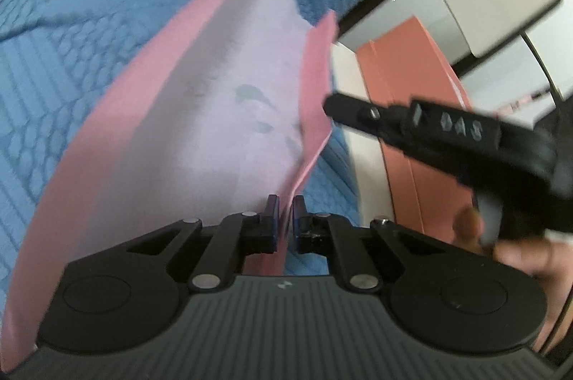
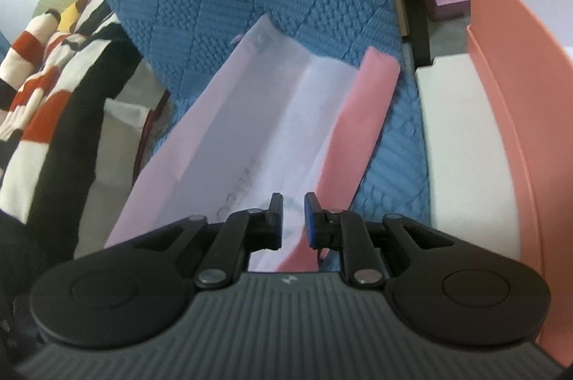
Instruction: Fold shopping bag
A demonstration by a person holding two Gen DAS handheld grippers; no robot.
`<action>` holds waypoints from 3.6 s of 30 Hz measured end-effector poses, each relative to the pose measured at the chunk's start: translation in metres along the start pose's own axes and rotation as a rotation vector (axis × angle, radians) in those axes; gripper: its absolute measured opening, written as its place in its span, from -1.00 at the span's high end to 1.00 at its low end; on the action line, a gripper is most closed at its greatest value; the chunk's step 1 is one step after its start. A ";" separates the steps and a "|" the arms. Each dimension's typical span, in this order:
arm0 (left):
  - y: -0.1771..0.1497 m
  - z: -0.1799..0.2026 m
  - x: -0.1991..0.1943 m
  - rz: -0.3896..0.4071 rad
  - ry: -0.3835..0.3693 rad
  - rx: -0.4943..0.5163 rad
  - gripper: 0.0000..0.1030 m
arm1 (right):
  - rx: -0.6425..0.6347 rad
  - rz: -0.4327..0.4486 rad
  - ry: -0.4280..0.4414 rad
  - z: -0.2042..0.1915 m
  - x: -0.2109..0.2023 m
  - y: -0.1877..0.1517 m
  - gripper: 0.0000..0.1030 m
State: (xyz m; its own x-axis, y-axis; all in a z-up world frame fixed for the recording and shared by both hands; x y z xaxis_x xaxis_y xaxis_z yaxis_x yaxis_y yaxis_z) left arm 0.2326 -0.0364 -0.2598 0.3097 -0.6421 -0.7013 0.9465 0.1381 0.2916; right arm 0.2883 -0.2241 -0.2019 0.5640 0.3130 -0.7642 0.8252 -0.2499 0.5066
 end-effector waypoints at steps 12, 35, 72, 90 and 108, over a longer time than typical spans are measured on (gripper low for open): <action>0.006 -0.013 0.001 0.011 0.000 -0.115 0.80 | -0.062 -0.038 -0.037 -0.012 0.023 -0.017 0.71; -0.004 0.003 0.000 0.006 0.087 0.034 0.81 | -0.021 -0.042 -0.068 -0.004 0.030 -0.016 0.68; -0.002 -0.001 -0.015 0.066 0.099 0.015 0.79 | 0.196 -0.051 0.098 0.012 0.024 -0.013 0.87; -0.041 0.057 0.013 0.043 0.216 0.374 0.05 | 0.239 -0.048 0.051 0.028 0.007 -0.011 0.90; -0.028 0.025 -0.001 0.057 0.137 0.120 0.83 | 0.143 0.001 0.075 0.020 -0.011 -0.004 0.71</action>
State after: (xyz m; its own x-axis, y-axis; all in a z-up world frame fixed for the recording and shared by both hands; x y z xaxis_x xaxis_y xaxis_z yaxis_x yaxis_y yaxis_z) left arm 0.2032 -0.0587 -0.2510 0.3794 -0.5257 -0.7614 0.9122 0.0751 0.4027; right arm 0.2785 -0.2447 -0.2033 0.5699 0.3785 -0.7293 0.8146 -0.3768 0.4410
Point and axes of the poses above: each gripper's, at about its wrist camera, not at the fingertips, and x roughly the way its jaws point, z to its right, y to its top, the point moved 6 cm from there along x, roughly the way its jaws point, and after that the axes turned 3 degrees about -z, right-handed, at the moved point
